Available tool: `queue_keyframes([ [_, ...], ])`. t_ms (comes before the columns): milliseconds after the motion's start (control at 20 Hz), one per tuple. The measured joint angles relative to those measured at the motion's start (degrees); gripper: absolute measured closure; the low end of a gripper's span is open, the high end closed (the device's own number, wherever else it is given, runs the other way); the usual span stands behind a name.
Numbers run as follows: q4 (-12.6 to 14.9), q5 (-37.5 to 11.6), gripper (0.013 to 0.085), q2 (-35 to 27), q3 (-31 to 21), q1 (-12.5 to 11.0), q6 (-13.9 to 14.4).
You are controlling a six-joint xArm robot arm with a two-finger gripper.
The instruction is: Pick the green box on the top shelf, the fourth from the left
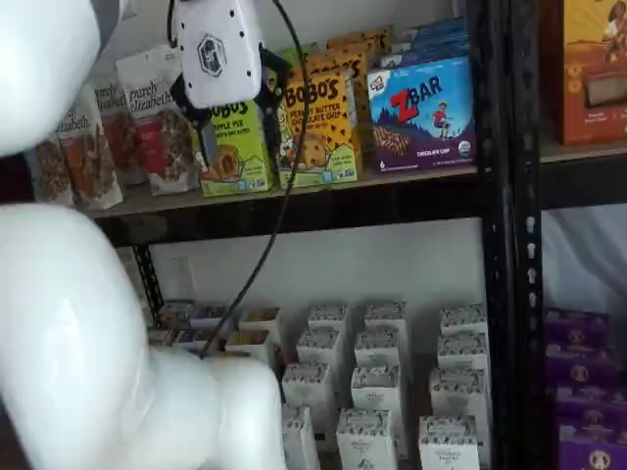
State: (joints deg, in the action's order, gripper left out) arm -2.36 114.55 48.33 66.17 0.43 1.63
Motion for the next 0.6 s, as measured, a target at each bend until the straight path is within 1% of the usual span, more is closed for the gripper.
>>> queue_keyframes([
  [50, -1.2, -1.1, 0.0130, 0.7, -0.7, -1.1, -0.7],
  [100, -4.8, -4.3, 0.0130, 2.8, -2.6, -4.5, -2.7],
  [150, -6.5, -5.5, 0.0130, 3.5, -3.2, -5.8, -3.6],
  [200, -7.3, -5.9, 0.0130, 3.7, -3.5, -6.5, -4.1],
  [400, -7.7, -5.7, 0.0130, 3.5, -3.4, -6.5, -4.1],
  [600, -6.9, -6.7, 0.0130, 3.5, -3.6, -5.0, -3.0],
])
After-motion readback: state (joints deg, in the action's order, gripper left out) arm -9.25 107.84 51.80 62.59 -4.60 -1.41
